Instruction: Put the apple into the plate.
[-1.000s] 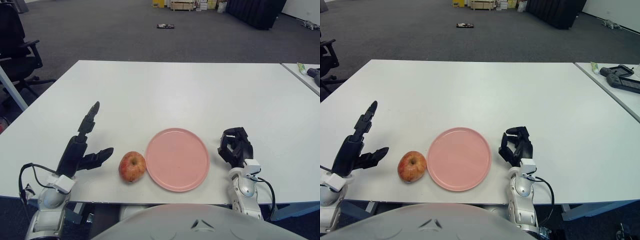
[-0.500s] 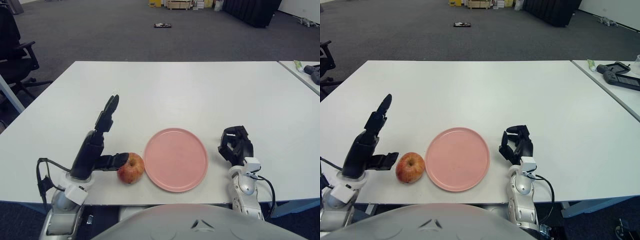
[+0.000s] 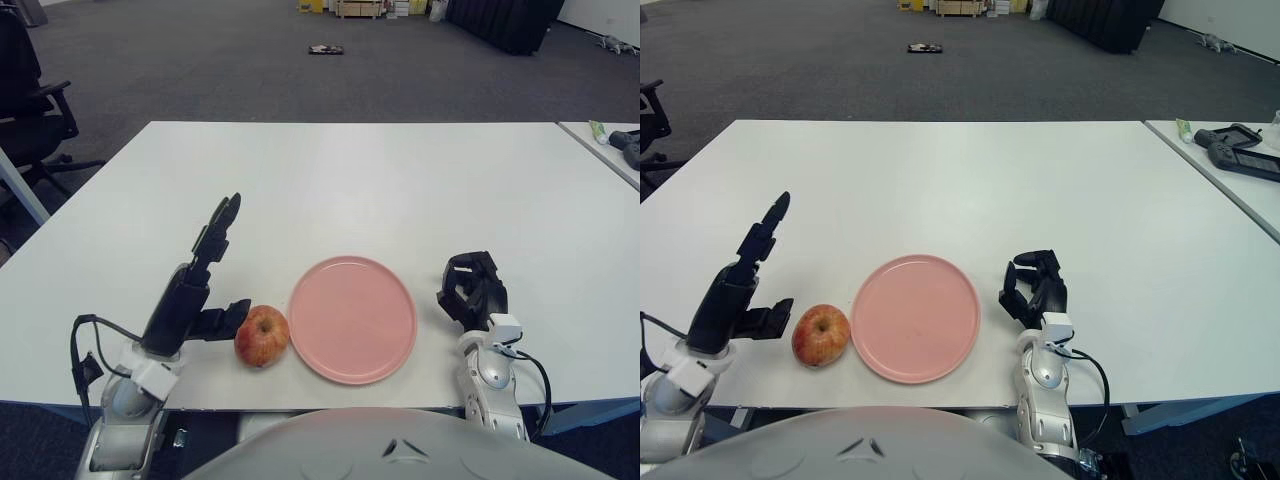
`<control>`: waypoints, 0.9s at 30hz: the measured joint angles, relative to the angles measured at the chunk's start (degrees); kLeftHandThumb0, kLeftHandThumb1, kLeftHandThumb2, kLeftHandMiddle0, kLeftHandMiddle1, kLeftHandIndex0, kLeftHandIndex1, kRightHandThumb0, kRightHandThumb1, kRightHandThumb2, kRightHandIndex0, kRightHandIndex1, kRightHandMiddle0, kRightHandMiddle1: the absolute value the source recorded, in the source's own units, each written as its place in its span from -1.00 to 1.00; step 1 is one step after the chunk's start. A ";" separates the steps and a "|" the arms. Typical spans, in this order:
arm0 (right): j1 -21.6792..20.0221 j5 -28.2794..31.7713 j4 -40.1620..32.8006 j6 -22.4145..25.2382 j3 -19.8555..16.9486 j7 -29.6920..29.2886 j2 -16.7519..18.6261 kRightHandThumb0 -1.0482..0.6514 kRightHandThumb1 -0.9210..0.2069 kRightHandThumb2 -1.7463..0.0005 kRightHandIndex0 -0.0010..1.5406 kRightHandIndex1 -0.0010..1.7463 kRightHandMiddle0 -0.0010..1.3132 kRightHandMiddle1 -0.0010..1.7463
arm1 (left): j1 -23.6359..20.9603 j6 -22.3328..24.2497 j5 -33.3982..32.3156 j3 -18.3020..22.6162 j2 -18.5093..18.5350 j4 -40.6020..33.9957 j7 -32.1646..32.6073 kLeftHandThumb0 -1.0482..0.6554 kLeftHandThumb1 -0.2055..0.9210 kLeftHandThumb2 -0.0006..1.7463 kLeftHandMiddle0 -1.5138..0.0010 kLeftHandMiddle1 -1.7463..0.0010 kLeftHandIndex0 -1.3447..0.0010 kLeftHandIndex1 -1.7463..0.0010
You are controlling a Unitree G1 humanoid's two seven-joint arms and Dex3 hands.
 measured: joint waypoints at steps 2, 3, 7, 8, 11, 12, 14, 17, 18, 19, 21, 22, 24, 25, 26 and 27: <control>-0.02 0.00 -0.03 -0.02 0.02 0.01 -0.02 -0.23 -0.47 -0.07 -0.22 1.00 -0.42 1.00 | 0.28 1.93 -0.64 -0.46 -0.03 -2.11 -1.17 -1.00 1.00 -0.11 0.95 0.95 1.00 0.81; -0.02 0.00 -0.05 -0.02 0.02 0.01 -0.02 -0.23 -0.47 -0.07 -0.22 1.00 -0.42 1.00 | 0.33 2.80 -0.87 -0.53 -0.03 -3.22 -1.67 -1.00 1.00 -0.11 0.96 0.95 1.00 0.82; -0.02 0.02 -0.07 -0.02 0.03 0.02 -0.02 -0.23 -0.48 -0.06 -0.21 1.00 -0.43 1.00 | 0.35 6.09 -1.33 -0.46 0.01 -7.87 -3.14 -1.00 1.00 -0.16 0.99 0.96 1.00 0.91; -0.02 0.02 -0.07 -0.02 0.02 0.02 -0.02 -0.23 -0.48 -0.06 -0.21 1.00 -0.43 1.00 | 0.36 6.92 -1.33 -0.45 0.02 -8.80 -3.55 -1.00 1.00 -0.18 0.99 0.97 1.00 0.92; -0.02 0.06 -0.07 -0.02 0.01 0.04 -0.02 -0.23 -0.49 -0.05 -0.20 1.00 -0.43 1.00 | 0.41 10.04 -0.99 -0.33 0.23 -11.20 -5.32 -1.00 1.00 -0.30 1.00 0.99 1.00 0.98; -0.02 0.07 -0.08 -0.02 0.01 0.06 -0.02 -0.23 -0.49 -0.05 -0.20 1.00 -0.43 1.00 | 0.45 11.43 -0.60 -0.23 0.35 -12.09 -6.06 -1.00 1.00 -0.32 1.00 0.99 1.00 0.98; -0.02 0.07 -0.10 -0.02 -0.01 0.10 -0.02 -0.23 -0.49 -0.05 -0.20 1.00 -0.43 1.00 | 0.55 14.37 0.14 0.04 0.67 -13.71 -7.69 -1.00 1.00 -0.37 1.00 1.00 1.00 0.99; -0.02 0.06 -0.12 -0.05 -0.01 0.13 -0.02 -0.23 -0.49 -0.05 -0.20 1.00 -0.43 1.00 | 0.68 18.07 1.24 0.49 1.01 -15.63 -9.86 -1.00 1.00 -0.44 1.00 1.00 1.00 1.00; -0.02 0.05 -0.12 -0.06 -0.01 0.13 -0.02 -0.23 -0.49 -0.05 -0.20 1.00 -0.43 1.00 | 0.73 19.33 1.76 0.65 1.12 -16.31 -10.67 -1.00 1.00 -0.48 1.00 1.00 1.00 1.00; -0.02 0.04 -0.12 -0.08 -0.01 0.13 -0.02 -0.23 -0.49 -0.05 -0.20 1.00 -0.43 1.00 | 0.78 20.28 2.19 0.80 1.21 -16.86 -11.30 -1.00 1.00 -0.49 1.00 1.00 1.00 1.00; -0.02 0.02 -0.12 -0.11 -0.01 0.13 -0.02 -0.23 -0.49 -0.05 -0.20 1.00 -0.43 1.00 | 0.84 22.22 3.00 1.10 1.34 -17.90 -12.72 -1.00 1.00 -0.53 1.00 1.00 1.00 1.00; -0.02 0.02 -0.13 -0.12 -0.02 0.13 -0.02 -0.23 -0.49 -0.05 -0.21 1.00 -0.43 1.00 | 0.86 22.96 3.42 1.18 1.37 -18.24 -13.31 -1.00 0.99 -0.56 1.00 1.00 1.00 1.00; -0.02 0.03 -0.14 -0.12 -0.02 0.13 -0.02 -0.23 -0.50 -0.05 -0.21 1.00 -0.43 1.00 | 0.88 23.88 4.50 1.21 1.39 -18.56 -14.05 -1.00 0.98 -0.58 1.00 1.00 1.00 1.00; -0.01 0.04 -0.15 -0.12 -0.04 0.13 -0.02 -0.23 -0.50 -0.05 -0.21 1.00 -0.44 1.00 | 0.89 24.32 5.03 1.18 1.39 -18.60 -14.42 -1.00 0.97 -0.59 1.00 1.00 1.00 1.00; -0.01 0.04 -0.16 -0.11 -0.04 0.13 -0.02 -0.23 -0.50 -0.05 -0.21 1.00 -0.44 1.00 | 0.90 24.71 5.57 1.12 1.38 -18.60 -14.75 -1.00 0.96 -0.60 1.00 1.00 1.00 1.00; -0.01 0.06 -0.17 -0.11 -0.06 0.13 -0.02 -0.23 -0.50 -0.05 -0.21 1.00 -0.44 1.00 | 0.91 25.15 6.10 1.05 1.38 -18.60 -15.02 -1.00 0.95 -0.61 1.00 1.00 1.00 1.00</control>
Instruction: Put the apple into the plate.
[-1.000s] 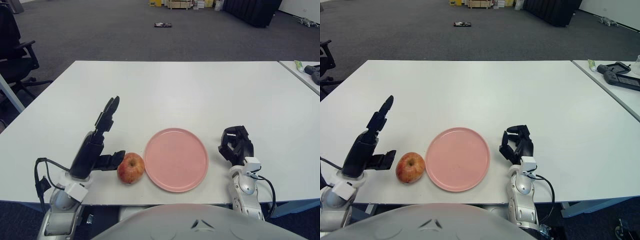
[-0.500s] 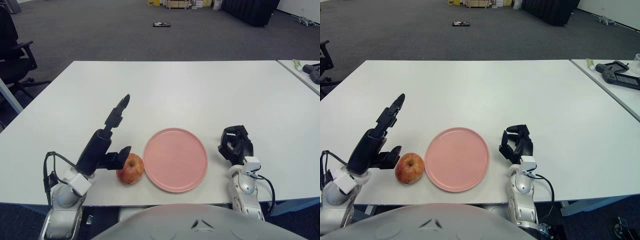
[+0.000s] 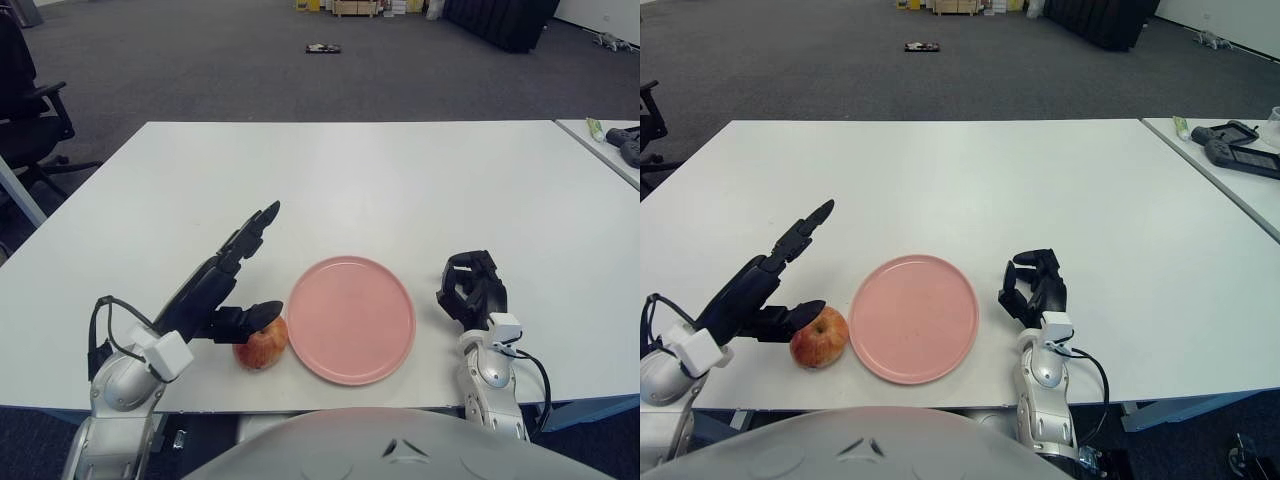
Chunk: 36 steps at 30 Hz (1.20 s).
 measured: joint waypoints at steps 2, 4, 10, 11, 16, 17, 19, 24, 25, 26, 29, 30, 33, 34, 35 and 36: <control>0.01 0.03 -0.03 0.02 -0.02 0.01 0.00 -0.23 -0.50 -0.05 -0.21 1.00 -0.44 1.00 | 0.01 0.70 0.94 -0.11 -0.04 -0.05 -0.44 -1.00 0.95 -0.62 1.00 1.00 1.00 1.00; 0.03 0.04 -0.08 0.05 -0.04 0.02 0.00 -0.23 -0.50 -0.05 -0.21 1.00 -0.44 1.00 | 0.03 1.56 1.79 -0.22 -0.10 -0.22 -0.74 -1.00 0.95 -0.62 1.00 1.00 1.00 1.00; 0.05 -0.04 -0.15 0.10 -0.09 0.00 0.00 -0.23 -0.50 -0.05 -0.22 1.00 -0.44 1.00 | 0.11 3.49 3.97 -0.28 -0.19 -0.67 -1.03 -1.00 0.93 -0.65 1.00 1.00 1.00 1.00; 0.06 -0.07 -0.16 0.11 -0.09 0.00 0.00 -0.23 -0.50 -0.05 -0.22 1.00 -0.44 1.00 | 0.12 3.75 4.14 -0.27 -0.19 -0.67 -1.06 -1.00 0.93 -0.65 1.00 1.00 1.00 1.00; 0.06 -0.10 -0.28 0.33 -0.10 0.00 0.00 -0.23 -0.50 -0.04 -0.22 1.00 -0.44 1.00 | 0.15 5.06 5.50 -0.24 -0.25 -0.68 -1.23 -1.00 0.92 -0.66 1.00 1.00 1.00 1.00; 0.06 -0.10 -0.31 0.38 -0.10 0.00 0.00 -0.23 -0.50 -0.04 -0.22 1.00 -0.44 1.00 | 0.15 5.33 5.87 -0.24 -0.26 -0.70 -1.23 -1.00 0.92 -0.66 1.00 1.00 1.00 1.00; 0.06 -0.09 -0.36 0.47 -0.10 0.00 -0.01 -0.23 -0.51 -0.04 -0.21 1.00 -0.44 1.00 | 0.16 5.79 6.54 -0.23 -0.27 -0.70 -1.23 -1.00 0.92 -0.66 1.00 1.00 1.00 1.00; 0.06 -0.09 -0.55 0.85 -0.12 0.00 0.00 -0.23 -0.51 -0.04 -0.22 1.00 -0.44 1.00 | 0.20 7.33 9.37 -0.25 -0.31 -1.05 -1.23 -1.00 0.88 -0.68 1.00 1.00 1.00 1.00; 0.06 -0.08 -0.58 0.91 -0.12 0.00 0.00 -0.23 -0.51 -0.04 -0.22 1.00 -0.44 1.00 | 0.20 7.67 9.89 -0.25 -0.32 -1.14 -1.22 -1.00 0.88 -0.68 1.00 1.00 1.00 1.00; 0.05 -0.08 -0.60 0.96 -0.12 0.00 0.00 -0.23 -0.51 -0.04 -0.22 1.00 -0.44 1.00 | 0.21 7.96 10.48 -0.25 -0.32 -1.21 -1.22 -1.00 0.88 -0.68 1.00 1.00 1.00 1.00; 0.04 -0.08 -0.64 1.03 -0.12 -0.01 0.00 -0.23 -0.51 -0.03 -0.22 1.00 -0.44 1.00 | 0.24 9.01 12.32 -0.28 -0.36 -1.48 -1.22 -1.00 0.86 -0.69 1.00 1.00 1.00 1.00; 0.04 -0.09 -0.64 1.04 -0.12 -0.01 0.00 -0.23 -0.51 -0.03 -0.22 1.00 -0.44 1.00 | 0.25 9.36 12.95 -0.29 -0.37 -1.59 -1.22 -1.00 0.86 -0.69 1.00 1.00 1.00 1.00; 0.04 -0.10 -0.64 1.04 -0.12 -0.03 0.00 -0.23 -0.51 -0.04 -0.21 1.00 -0.44 1.00 | 0.26 9.95 14.86 -0.34 -0.40 -1.81 -1.17 -1.00 0.85 -0.69 1.00 1.00 1.00 1.00; 0.04 -0.09 -0.64 1.04 -0.12 -0.03 0.00 -0.23 -0.51 -0.04 -0.20 1.00 -0.44 1.00 | 0.26 10.06 15.51 -0.37 -0.41 -1.83 -1.14 -1.00 0.84 -0.69 1.00 1.00 1.00 1.00; 0.04 -0.10 -0.64 1.04 -0.12 -0.03 0.00 -0.23 -0.51 -0.04 -0.20 1.00 -0.44 1.00 | 0.26 10.16 16.36 -0.43 -0.42 -1.84 -1.12 -1.00 0.84 -0.69 1.00 1.00 1.00 1.00; 0.04 -0.10 -0.64 1.04 -0.12 -0.04 -0.01 -0.23 -0.50 -0.04 -0.18 1.00 -0.44 1.00 | 0.26 10.27 16.85 -0.47 -0.43 -1.84 -1.10 -1.00 0.83 -0.69 1.00 1.00 1.00 1.00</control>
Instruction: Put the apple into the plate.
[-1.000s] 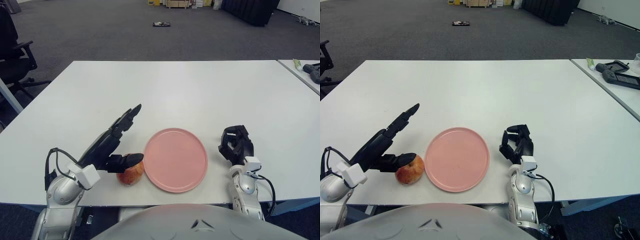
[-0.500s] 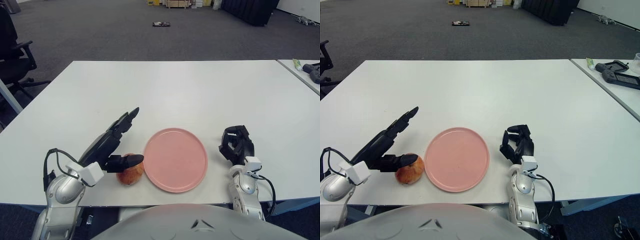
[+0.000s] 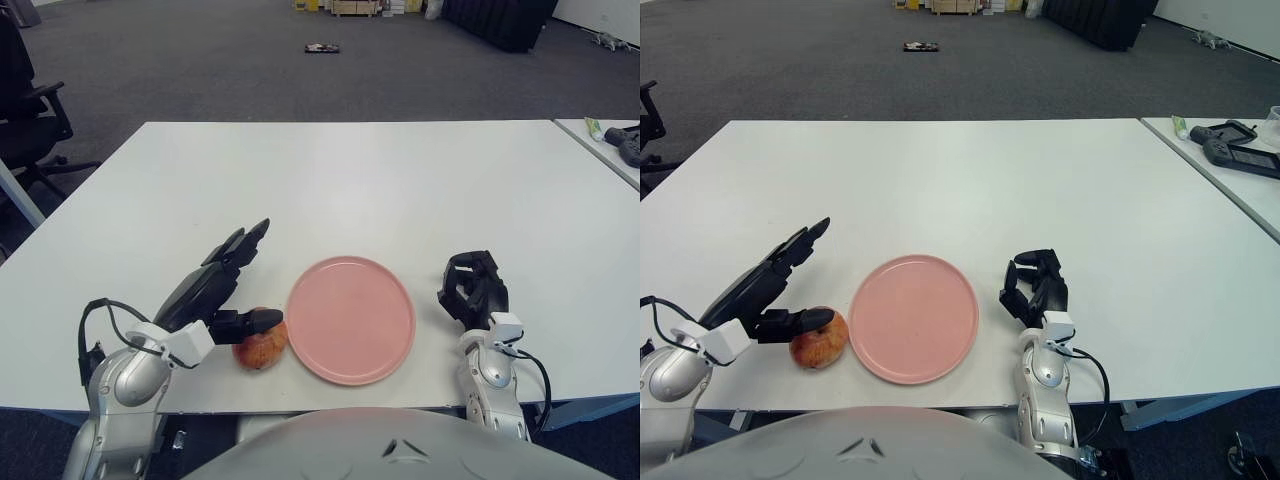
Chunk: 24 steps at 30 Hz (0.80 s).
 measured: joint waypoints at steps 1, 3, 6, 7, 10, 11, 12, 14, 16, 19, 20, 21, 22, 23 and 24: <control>0.00 0.00 0.00 0.00 0.00 0.00 0.00 -0.23 -0.50 -0.05 -0.18 1.00 -0.44 1.00 | 0.00 0.13 0.69 -0.07 -0.01 0.00 0.02 -1.00 0.83 -0.69 1.00 1.00 1.00 1.00; 0.00 -0.03 0.00 0.00 0.00 -0.01 0.00 -0.23 -0.49 -0.05 -0.17 1.00 -0.43 1.00 | 0.00 0.41 2.01 -0.25 -0.04 -0.01 0.11 -1.00 0.82 -0.69 1.00 1.00 1.00 1.00; 0.00 -0.10 0.00 0.00 0.00 -0.05 0.00 -0.23 -0.49 -0.06 -0.16 1.00 -0.43 1.00 | 0.01 0.64 3.70 -0.50 -0.10 -0.02 0.16 -1.00 0.81 -0.69 1.00 1.00 1.00 1.00; 0.00 -0.12 0.00 0.00 0.00 -0.07 -0.01 -0.23 -0.48 -0.06 -0.15 1.00 -0.43 1.00 | 0.02 0.71 4.16 -0.56 -0.11 -0.02 0.19 -1.00 0.80 -0.69 1.00 1.00 1.00 1.00; 0.00 -0.19 0.00 0.00 0.00 -0.11 0.00 -0.23 -0.48 -0.07 -0.14 1.00 -0.42 1.00 | 0.03 0.93 5.42 -0.75 -0.14 -0.02 0.35 -1.00 0.79 -0.69 1.00 1.00 1.00 1.00; 0.00 -0.21 0.00 0.00 0.00 -0.12 0.00 -0.23 -0.48 -0.07 -0.14 1.00 -0.42 1.00 | 0.03 1.00 5.85 -0.80 -0.15 -0.02 0.41 -1.00 0.79 -0.69 1.00 1.00 1.00 1.00; 0.00 -0.22 0.00 0.00 0.00 -0.13 0.00 -0.23 -0.48 -0.07 -0.14 1.00 -0.42 1.00 | 0.03 1.02 6.26 -0.87 -0.15 -0.01 0.48 -1.00 0.79 -0.69 1.00 1.00 1.00 1.00; 0.00 -0.22 0.00 0.00 0.00 -0.14 0.00 -0.23 -0.47 -0.07 -0.14 1.00 -0.42 1.00 | 0.04 1.02 6.83 -0.98 -0.15 -0.01 0.63 -1.00 0.78 -0.69 1.00 1.00 1.00 1.00; 0.00 -0.22 0.00 -0.01 0.00 -0.14 0.00 -0.23 -0.47 -0.07 -0.15 1.00 -0.42 1.00 | 0.04 0.96 7.37 -1.08 -0.15 0.01 0.88 -1.00 0.79 -0.69 1.00 1.00 1.00 1.00; -0.01 -0.23 0.00 -0.02 -0.01 -0.14 0.00 -0.23 -0.47 -0.07 -0.15 1.00 -0.42 1.00 | 0.04 0.59 8.06 -1.15 -0.15 0.17 1.33 -1.00 0.79 -0.68 1.00 1.00 1.00 1.00; -0.01 -0.23 0.01 -0.02 -0.01 -0.14 -0.01 -0.23 -0.47 -0.07 -0.15 1.00 -0.42 1.00 | 0.04 0.37 8.22 -1.17 -0.15 0.32 1.53 -1.00 0.79 -0.68 1.00 1.00 1.00 1.00; -0.02 -0.23 0.01 -0.03 -0.01 -0.14 -0.02 -0.23 -0.47 -0.07 -0.15 1.00 -0.42 1.00 | 0.04 0.13 8.34 -1.20 -0.15 0.51 1.75 -1.00 0.79 -0.68 1.00 1.00 1.00 1.00; -0.04 -0.23 0.03 -0.03 -0.02 -0.14 -0.02 -0.23 -0.47 -0.07 -0.15 1.00 -0.42 1.00 | 0.04 -0.12 8.40 -1.22 -0.15 0.76 1.94 -1.00 0.79 -0.68 1.00 1.00 1.00 1.00; -0.07 -0.23 0.06 -0.04 -0.03 -0.14 -0.04 -0.23 -0.48 -0.07 -0.15 1.00 -0.42 1.00 | 0.04 -0.36 8.41 -1.25 -0.15 1.06 2.08 -1.00 0.79 -0.68 1.00 1.00 1.00 1.00; -0.11 -0.23 0.09 -0.04 -0.05 -0.14 -0.06 -0.23 -0.48 -0.07 -0.15 1.00 -0.43 1.00 | 0.04 -0.64 8.41 -1.26 -0.15 1.31 2.22 -1.00 0.79 -0.68 1.00 1.00 1.00 1.00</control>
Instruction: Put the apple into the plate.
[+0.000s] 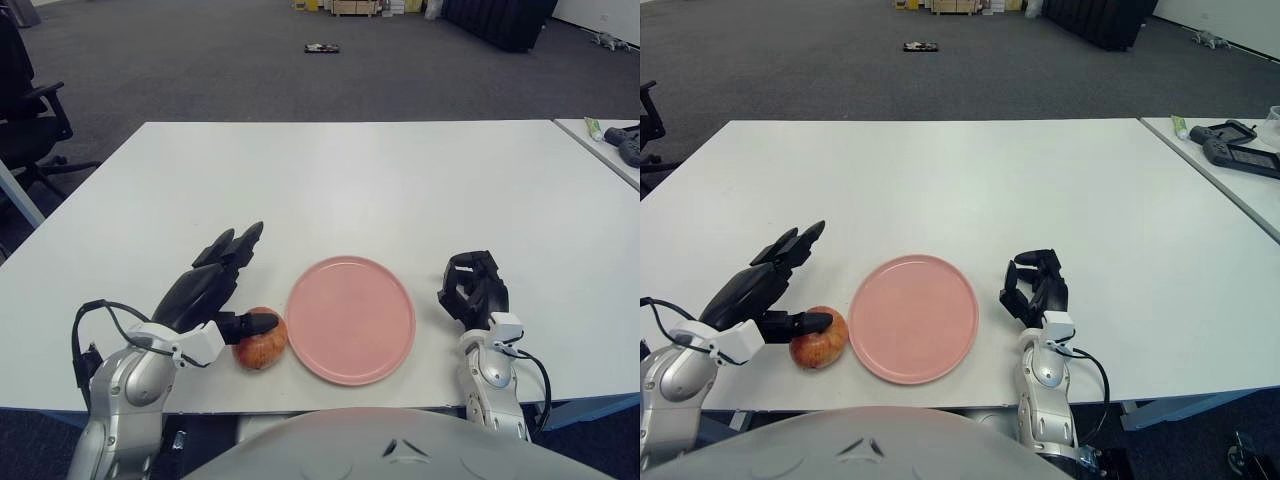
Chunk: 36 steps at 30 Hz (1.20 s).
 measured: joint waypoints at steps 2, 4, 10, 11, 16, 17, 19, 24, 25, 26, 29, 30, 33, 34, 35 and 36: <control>-0.11 0.01 0.09 0.00 -0.08 0.00 -0.04 -0.23 -0.48 -0.06 -0.15 1.00 -0.43 1.00 | 0.00 -0.53 -0.01 -0.07 0.00 0.49 0.37 -1.00 0.79 -0.68 1.00 1.00 1.00 1.00; -0.23 0.02 0.20 0.00 -0.18 0.00 -0.07 -0.23 -0.48 -0.06 -0.15 1.00 -0.43 1.00 | 0.00 -1.29 -0.02 -0.11 0.00 1.09 0.83 -1.00 0.79 -0.67 1.00 1.00 1.00 1.00; -0.68 0.03 0.60 -0.01 -0.54 0.00 -0.08 -0.23 -0.48 -0.06 -0.16 1.00 -0.43 1.00 | 0.00 -3.35 -0.04 -0.27 0.00 2.90 1.83 -1.00 0.79 -0.67 1.00 1.00 1.00 1.00; -0.76 0.04 0.66 -0.01 -0.64 0.00 -0.08 -0.23 -0.48 -0.07 -0.17 1.00 -0.43 1.00 | 0.00 -3.66 -0.05 -0.28 0.00 3.15 1.88 -1.00 0.79 -0.67 1.00 1.00 1.00 1.00; -1.12 0.07 0.83 0.14 -1.12 -0.01 -0.08 -0.23 -0.47 -0.07 -0.20 1.00 -0.42 1.00 | 0.00 -5.04 -0.16 -0.30 0.06 4.39 1.88 -1.00 0.77 -0.67 1.00 1.00 1.00 1.00; -1.22 0.08 0.86 0.20 -1.20 -0.01 -0.07 -0.23 -0.47 -0.07 -0.21 1.00 -0.42 1.00 | 0.00 -5.18 -0.19 -0.30 0.08 4.50 1.85 -1.00 0.76 -0.67 1.00 1.00 1.00 1.00; -1.44 0.13 0.86 0.37 -1.41 -0.05 -0.06 -0.23 -0.48 -0.07 -0.22 1.00 -0.43 1.00 | 0.00 -5.50 -0.23 -0.28 0.15 4.65 1.61 -1.00 0.75 -0.67 1.00 1.00 1.00 1.00; -2.23 0.14 0.86 0.70 -1.73 -0.07 -0.05 -0.23 -0.48 -0.06 -0.21 1.00 -0.43 1.00 | 0.00 -5.80 -0.92 -0.17 0.68 4.69 -0.83 -0.99 0.67 -0.62 1.00 1.00 1.00 1.00; -2.42 0.13 0.86 0.74 -1.75 -0.08 -0.06 -0.23 -0.48 -0.06 -0.21 1.00 -0.43 1.00 | 0.02 -5.94 -1.41 -0.11 0.99 4.71 -1.73 -0.99 0.66 -0.61 1.00 1.00 1.00 1.00; -2.64 0.12 0.86 0.78 -1.77 -0.08 -0.09 -0.23 -0.48 -0.06 -0.21 1.00 -0.43 1.00 | 0.06 -6.27 -2.07 0.02 1.48 4.81 -2.87 -0.99 0.64 -0.59 1.00 1.00 1.00 1.00; -3.24 0.07 0.86 0.97 -1.77 -0.07 -0.14 -0.23 -0.48 -0.06 -0.20 1.00 -0.43 1.00 | 0.29 -7.61 -3.91 0.53 3.09 5.49 -5.55 -1.00 0.56 -0.53 1.00 1.00 1.00 1.00; -3.51 0.06 0.86 1.07 -1.76 -0.07 -0.17 -0.23 -0.48 -0.06 -0.19 1.00 -0.43 1.00 | 0.44 -8.20 -4.73 0.82 3.88 5.95 -6.51 -1.00 0.54 -0.52 1.00 1.00 1.00 1.00; -4.33 0.02 0.86 1.36 -1.74 -0.06 -0.21 -0.23 -0.48 -0.06 -0.18 1.00 -0.43 1.00 | 1.06 -9.27 -7.00 1.62 6.21 7.04 -9.07 -0.99 0.44 -0.42 1.00 1.00 1.00 1.00; -4.61 0.02 0.85 1.43 -1.72 -0.03 -0.23 -0.23 -0.48 -0.06 -0.17 1.00 -0.43 1.00 | 1.38 -9.28 -8.04 1.90 7.34 7.14 -10.10 -0.99 0.42 -0.41 1.00 1.00 1.00 1.00; -4.82 0.03 0.82 1.49 -1.71 -0.01 -0.24 -0.23 -0.48 -0.06 -0.17 1.00 -0.43 1.00 | 1.77 -9.27 -8.90 2.16 8.39 7.13 -11.11 -0.98 0.38 -0.37 1.00 1.00 1.00 1.00; -4.97 0.04 0.76 1.56 -1.71 0.02 -0.25 -0.23 -0.48 -0.06 -0.17 1.00 -0.43 1.00 | 2.12 -9.11 -9.89 2.69 9.51 6.99 -12.46 -0.98 0.37 -0.35 1.00 1.00 1.00 1.00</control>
